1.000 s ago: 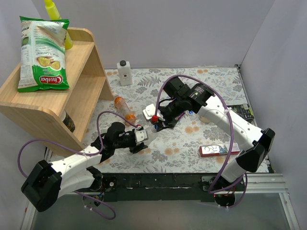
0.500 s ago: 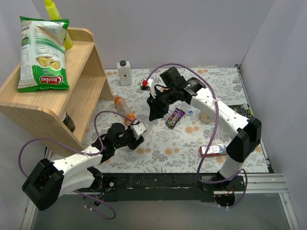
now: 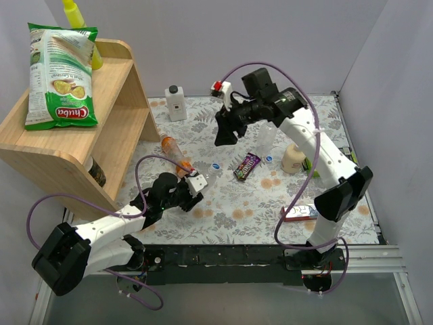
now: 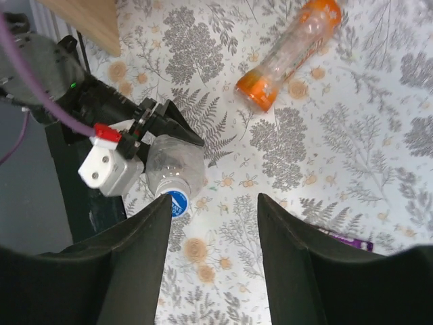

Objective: Screw on the bottle caps

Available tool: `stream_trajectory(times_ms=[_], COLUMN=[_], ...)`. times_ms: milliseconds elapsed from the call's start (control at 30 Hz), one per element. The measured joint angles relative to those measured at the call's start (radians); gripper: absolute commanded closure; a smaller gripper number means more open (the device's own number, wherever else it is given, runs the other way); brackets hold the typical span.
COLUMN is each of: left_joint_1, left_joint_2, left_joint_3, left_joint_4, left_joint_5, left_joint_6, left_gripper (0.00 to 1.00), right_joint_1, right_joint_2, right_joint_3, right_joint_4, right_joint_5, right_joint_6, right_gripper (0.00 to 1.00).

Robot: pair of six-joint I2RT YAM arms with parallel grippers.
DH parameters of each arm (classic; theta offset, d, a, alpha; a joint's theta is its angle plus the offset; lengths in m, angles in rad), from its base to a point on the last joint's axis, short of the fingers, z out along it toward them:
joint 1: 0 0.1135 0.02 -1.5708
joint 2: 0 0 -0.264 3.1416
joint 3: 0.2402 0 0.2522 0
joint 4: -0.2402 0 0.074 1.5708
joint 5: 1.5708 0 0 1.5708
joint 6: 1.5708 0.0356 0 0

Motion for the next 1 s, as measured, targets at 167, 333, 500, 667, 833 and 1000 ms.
stream_trajectory(times_ms=[167,333,500,667,833,1000], left_joint_1=[0.002,0.002,0.002,0.002,0.002,0.002], left_joint_2=[0.001,-0.011,-0.056,-0.076,-0.075,-0.074], left_joint_3=[0.002,0.022,0.033,0.037,0.054,0.061], left_joint_4=[-0.063,-0.11,-0.154,-0.18,-0.19,-0.19], left_joint_5=[0.061,0.146,0.225,0.272,0.286,0.291], left_joint_6=[0.081,0.169,0.227,0.253,0.253,0.254], left_gripper=[1.0,1.0,1.0,1.0,1.0,1.0], right_joint_1=[-0.03,0.003,0.046,0.122,0.185,0.197], right_joint_2=[-0.132,-0.209,-0.21,-0.23,-0.243,-0.246], right_joint_3=[-0.103,-0.253,-0.297,-0.334,-0.354,-0.36], right_joint_4=[-0.032,-0.114,-0.188,-0.213,-0.244,-0.252], right_joint_5=[-0.103,-0.151,-0.152,-0.146,-0.138,-0.126], right_joint_6=[-0.164,-0.473,-0.748,-0.93,-1.027,-1.065], right_gripper=[0.4,0.36,0.34,0.33,0.37,0.43])
